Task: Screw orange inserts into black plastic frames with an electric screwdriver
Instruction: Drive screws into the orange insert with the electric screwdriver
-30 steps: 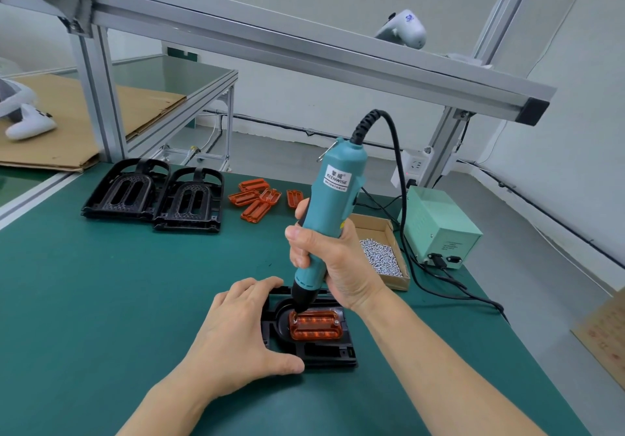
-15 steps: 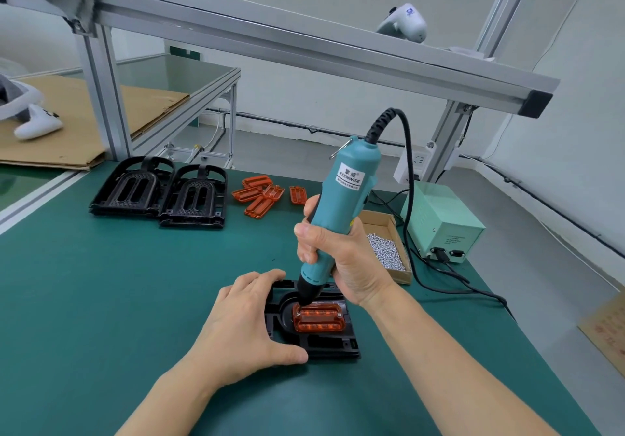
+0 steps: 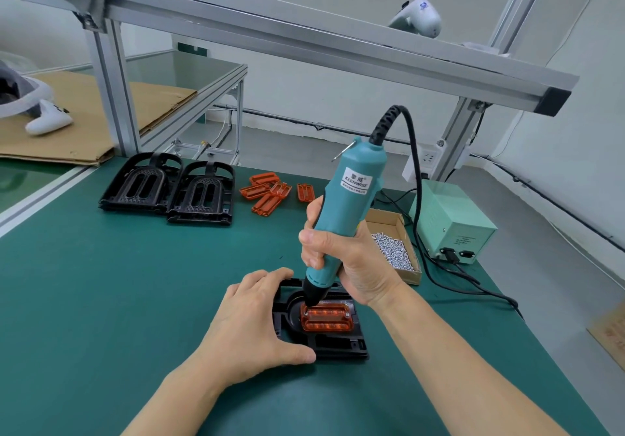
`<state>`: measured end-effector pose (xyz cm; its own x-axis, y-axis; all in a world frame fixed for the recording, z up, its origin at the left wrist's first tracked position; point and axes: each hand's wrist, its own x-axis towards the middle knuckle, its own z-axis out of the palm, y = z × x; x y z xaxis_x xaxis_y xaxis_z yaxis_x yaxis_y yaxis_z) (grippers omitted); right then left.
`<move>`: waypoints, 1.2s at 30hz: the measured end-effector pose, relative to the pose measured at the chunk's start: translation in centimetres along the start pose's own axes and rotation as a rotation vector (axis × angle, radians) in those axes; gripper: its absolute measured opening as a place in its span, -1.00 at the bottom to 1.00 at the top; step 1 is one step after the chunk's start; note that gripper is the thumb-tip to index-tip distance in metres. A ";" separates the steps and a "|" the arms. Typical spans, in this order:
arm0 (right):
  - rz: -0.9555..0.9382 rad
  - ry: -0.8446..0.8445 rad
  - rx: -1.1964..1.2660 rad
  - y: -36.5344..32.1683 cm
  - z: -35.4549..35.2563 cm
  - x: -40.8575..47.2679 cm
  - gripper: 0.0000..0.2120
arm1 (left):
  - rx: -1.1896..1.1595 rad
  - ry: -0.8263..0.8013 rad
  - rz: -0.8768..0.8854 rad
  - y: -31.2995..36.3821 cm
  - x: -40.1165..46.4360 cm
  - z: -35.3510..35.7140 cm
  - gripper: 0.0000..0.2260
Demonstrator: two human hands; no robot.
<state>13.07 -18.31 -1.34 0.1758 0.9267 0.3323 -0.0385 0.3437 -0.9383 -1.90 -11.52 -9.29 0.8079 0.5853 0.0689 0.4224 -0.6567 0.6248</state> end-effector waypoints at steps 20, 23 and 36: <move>-0.020 0.004 -0.024 -0.2 0.1 -0.5 -0.85 | -0.007 0.011 -0.007 0.1 0.0 0.0 0.02; -0.024 0.020 -0.004 -0.2 0.0 -0.7 -0.83 | -0.007 0.008 -0.003 0.1 0.0 0.1 0.01; -0.019 0.200 0.113 -0.3 -1.0 -1.7 -0.82 | -0.008 0.013 0.010 -0.1 0.0 0.2 0.00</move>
<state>13.78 -20.16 -1.76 0.3685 0.8751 0.3138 -0.1416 0.3865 -0.9114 -1.83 -11.53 -9.48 0.8065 0.5849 0.0858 0.4109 -0.6590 0.6300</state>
